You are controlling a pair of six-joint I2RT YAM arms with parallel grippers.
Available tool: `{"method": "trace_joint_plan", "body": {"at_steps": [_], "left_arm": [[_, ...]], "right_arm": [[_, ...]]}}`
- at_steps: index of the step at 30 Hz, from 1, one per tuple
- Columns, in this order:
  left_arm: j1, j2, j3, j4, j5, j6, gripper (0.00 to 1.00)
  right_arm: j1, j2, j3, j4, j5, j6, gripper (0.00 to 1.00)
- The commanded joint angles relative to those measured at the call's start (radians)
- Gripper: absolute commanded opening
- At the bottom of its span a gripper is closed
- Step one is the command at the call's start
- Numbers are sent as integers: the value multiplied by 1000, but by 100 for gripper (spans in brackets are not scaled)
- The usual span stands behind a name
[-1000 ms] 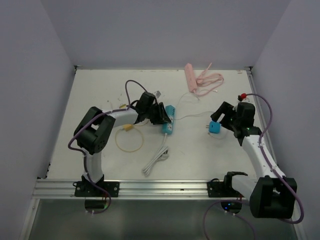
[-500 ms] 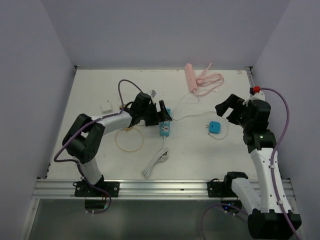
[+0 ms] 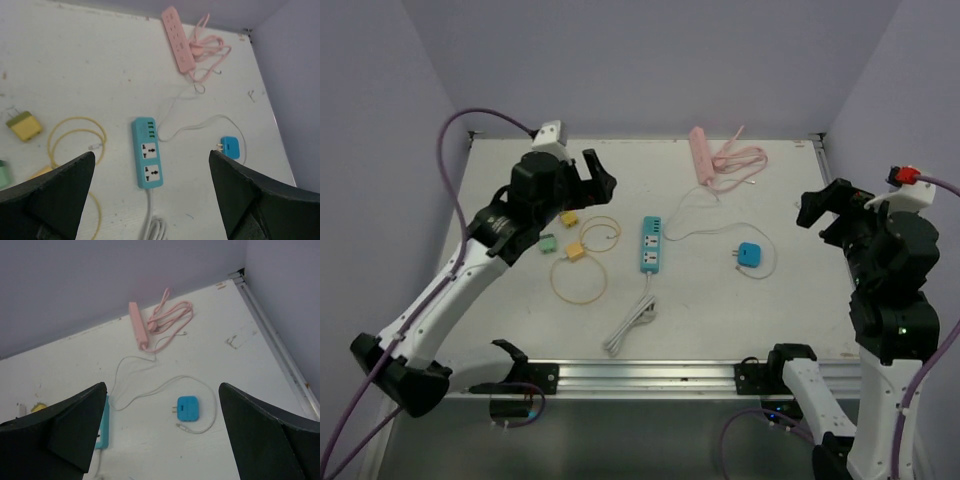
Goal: Pull the plug off the socket
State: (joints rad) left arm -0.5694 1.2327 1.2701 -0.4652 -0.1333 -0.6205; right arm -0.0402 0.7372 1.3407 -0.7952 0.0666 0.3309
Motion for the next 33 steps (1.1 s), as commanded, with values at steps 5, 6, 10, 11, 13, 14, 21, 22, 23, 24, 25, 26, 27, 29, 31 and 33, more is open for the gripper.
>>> {"method": "trace_joint_plan", "body": {"at_steps": [5,6,10,11,13,14,21,22,23,24,25,26,27,29,31,33], "left_arm": [[6,-303,207,-265,-326,197,100],[6,-329,224,-282,-347,218,100],[8,-429,331,-346,-445,292,100],[8,-441,371,-358,-466,307,99],[6,-467,394,-375,-526,347,100],[8,-498,400,-374,-554,360,99],[6,-636,302,-365,-614,343,99],[6,-669,286,-363,-620,337,100],[6,-686,252,-359,-627,329,100],[6,-702,236,-356,-649,317,100],[6,-728,223,-351,-661,311,99],[6,-737,204,-348,-684,308,100],[6,-743,199,-351,-693,300,100],[5,-754,199,-355,-709,295,99],[5,-756,198,-351,-718,292,99],[5,-759,189,-348,-727,292,99]], "right_arm": [[31,-38,218,-122,133,-119,99],[72,-51,231,-124,140,-136,99],[141,-102,244,-116,215,-187,99],[157,-114,242,-111,243,-197,99],[192,-159,226,-98,308,-230,99],[200,-173,218,-79,320,-246,99],[238,-285,121,8,358,-259,99],[241,-294,100,17,361,-259,99],[246,-301,91,27,363,-263,99],[249,-315,83,40,363,-271,99],[252,-321,72,47,366,-273,99],[253,-326,69,48,366,-282,99],[257,-329,66,56,371,-283,99],[258,-334,54,63,371,-288,99],[260,-332,51,68,366,-290,99],[260,-334,43,74,354,-288,99]]}}
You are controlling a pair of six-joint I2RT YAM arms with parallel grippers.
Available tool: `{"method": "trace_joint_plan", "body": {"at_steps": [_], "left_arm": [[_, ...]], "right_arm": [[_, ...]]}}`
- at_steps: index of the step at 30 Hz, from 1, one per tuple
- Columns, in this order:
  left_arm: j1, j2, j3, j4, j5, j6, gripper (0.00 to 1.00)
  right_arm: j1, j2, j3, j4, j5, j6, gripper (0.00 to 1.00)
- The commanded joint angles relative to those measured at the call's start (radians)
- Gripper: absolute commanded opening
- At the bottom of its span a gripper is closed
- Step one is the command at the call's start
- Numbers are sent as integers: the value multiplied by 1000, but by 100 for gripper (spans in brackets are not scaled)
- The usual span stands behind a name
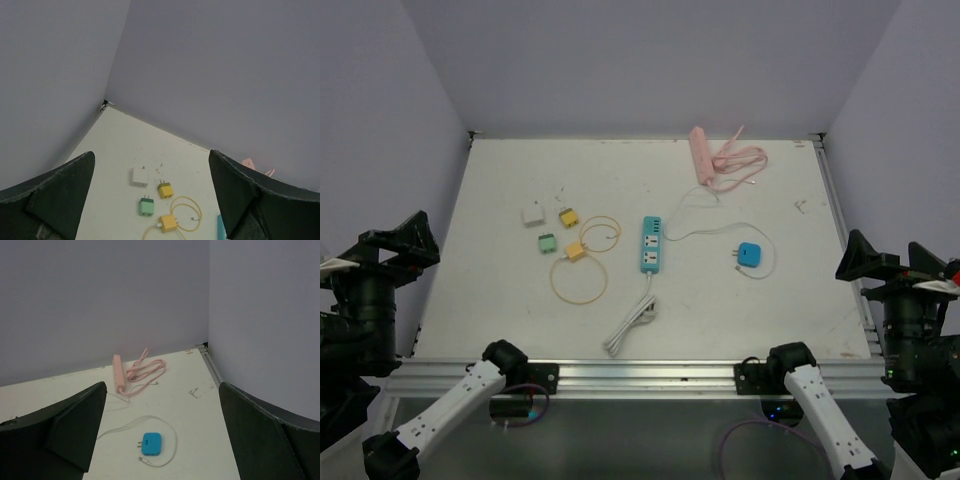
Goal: Pull the plug off the socket
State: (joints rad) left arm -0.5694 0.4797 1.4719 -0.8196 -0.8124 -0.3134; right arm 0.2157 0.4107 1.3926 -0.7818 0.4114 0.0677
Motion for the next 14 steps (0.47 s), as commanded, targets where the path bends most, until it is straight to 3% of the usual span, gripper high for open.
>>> {"method": "trace_joint_plan", "body": {"at_steps": [1,14], "left_arm": [[5,-9,-18,14,-50,-16,99],[5,-15,-84,42,-60,-24,100]], "right_arm": [[4,-10,-17,64,6,-26,99],[4,-33,-56,84,6,-45,99]]}}
